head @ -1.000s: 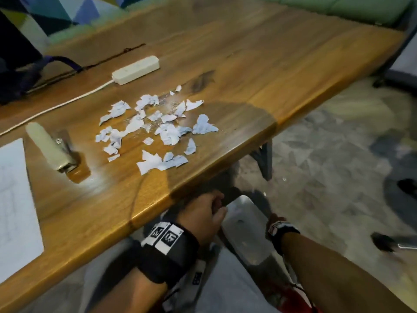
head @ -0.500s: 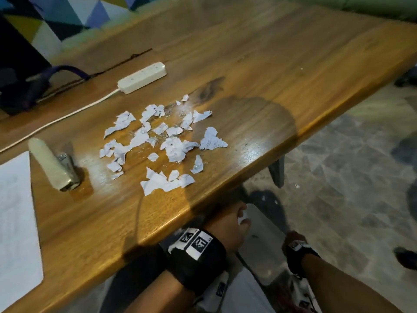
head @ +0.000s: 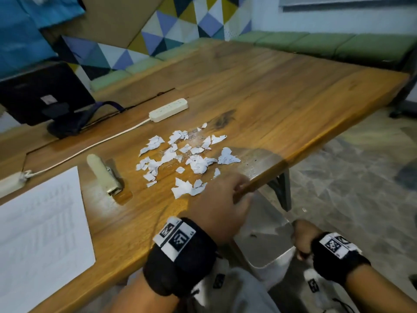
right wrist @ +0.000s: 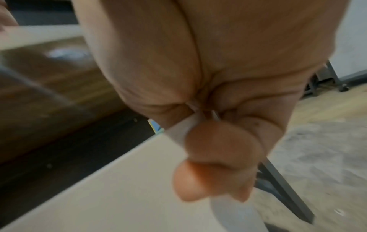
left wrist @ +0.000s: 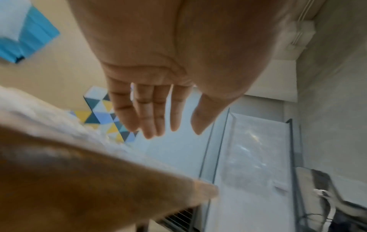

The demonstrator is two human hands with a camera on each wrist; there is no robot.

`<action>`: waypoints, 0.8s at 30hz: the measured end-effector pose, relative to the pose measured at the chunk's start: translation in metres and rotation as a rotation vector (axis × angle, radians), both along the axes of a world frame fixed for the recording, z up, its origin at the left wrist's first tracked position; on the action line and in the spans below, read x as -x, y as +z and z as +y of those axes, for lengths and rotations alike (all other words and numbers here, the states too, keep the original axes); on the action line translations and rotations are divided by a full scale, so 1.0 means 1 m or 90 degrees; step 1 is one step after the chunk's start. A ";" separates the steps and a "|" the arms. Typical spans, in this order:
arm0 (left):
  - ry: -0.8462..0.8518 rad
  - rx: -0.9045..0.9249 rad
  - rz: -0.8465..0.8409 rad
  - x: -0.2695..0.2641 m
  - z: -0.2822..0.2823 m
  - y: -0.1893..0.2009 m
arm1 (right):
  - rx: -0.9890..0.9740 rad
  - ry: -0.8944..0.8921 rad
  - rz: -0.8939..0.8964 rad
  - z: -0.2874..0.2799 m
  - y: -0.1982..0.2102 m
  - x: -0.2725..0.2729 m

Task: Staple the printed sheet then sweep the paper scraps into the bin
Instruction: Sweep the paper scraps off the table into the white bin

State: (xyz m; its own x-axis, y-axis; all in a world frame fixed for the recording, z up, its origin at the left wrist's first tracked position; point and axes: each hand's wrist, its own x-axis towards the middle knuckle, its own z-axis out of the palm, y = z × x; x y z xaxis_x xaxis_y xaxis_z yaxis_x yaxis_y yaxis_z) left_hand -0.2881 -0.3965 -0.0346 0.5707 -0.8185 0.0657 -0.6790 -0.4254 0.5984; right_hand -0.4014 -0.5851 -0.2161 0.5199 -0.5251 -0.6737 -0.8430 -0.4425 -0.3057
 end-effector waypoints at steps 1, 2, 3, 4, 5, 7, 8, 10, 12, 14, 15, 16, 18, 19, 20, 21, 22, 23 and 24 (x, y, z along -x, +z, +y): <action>0.035 -0.001 -0.037 -0.008 0.007 0.002 | 0.021 -0.007 -0.003 0.003 0.008 0.000; 0.075 -0.020 -0.064 -0.017 0.013 0.002 | 0.033 -0.012 -0.020 0.005 0.017 0.002; 0.119 -0.060 -0.076 -0.024 0.019 0.000 | 0.038 -0.012 -0.041 0.007 0.023 0.003; 0.155 -0.121 -0.083 -0.032 0.024 -0.004 | 0.039 -0.019 -0.061 0.009 0.029 0.004; 0.173 -0.187 -0.091 -0.036 0.026 -0.007 | 0.038 -0.030 -0.081 0.013 0.037 0.005; 0.169 -0.291 -0.098 -0.037 0.027 -0.015 | 0.049 -0.028 -0.107 0.018 0.048 0.007; 0.155 -0.322 -0.101 -0.032 0.025 -0.018 | 0.049 -0.028 -0.118 0.020 0.053 0.008; 0.118 -0.338 -0.108 -0.020 0.021 -0.020 | 0.028 -0.039 -0.136 0.022 0.064 0.009; 0.073 -0.307 -0.118 -0.007 0.019 -0.022 | 0.001 -0.047 -0.155 0.023 0.073 0.010; 0.019 -0.274 -0.160 0.006 0.019 -0.026 | -0.009 -0.053 -0.169 0.025 0.084 0.011; -0.015 -0.262 -0.183 0.013 0.019 -0.028 | -0.012 -0.052 -0.177 0.025 0.088 0.013; -0.054 -0.250 -0.200 0.019 0.020 -0.030 | -0.013 -0.052 -0.177 0.026 0.093 0.014; -0.125 -0.215 -0.206 0.031 0.023 -0.034 | -0.016 -0.043 -0.172 0.027 0.101 0.016; -0.147 -0.190 -0.194 0.035 0.024 -0.034 | -0.020 -0.038 -0.173 0.027 0.104 0.017; -0.158 -0.166 -0.174 0.038 0.026 -0.034 | -0.022 -0.036 -0.175 0.027 0.108 0.017; -0.158 -0.145 -0.157 0.038 0.026 -0.031 | -0.024 -0.036 -0.178 0.027 0.110 0.018; -0.147 -0.125 -0.148 0.036 0.025 -0.028 | -0.025 -0.036 -0.180 0.026 0.112 0.018; -0.122 -0.101 -0.144 0.031 0.022 -0.025 | -0.025 -0.036 -0.181 0.026 0.113 0.017; -0.084 -0.074 -0.143 0.022 0.017 -0.021 | -0.023 -0.038 -0.180 0.025 0.114 0.017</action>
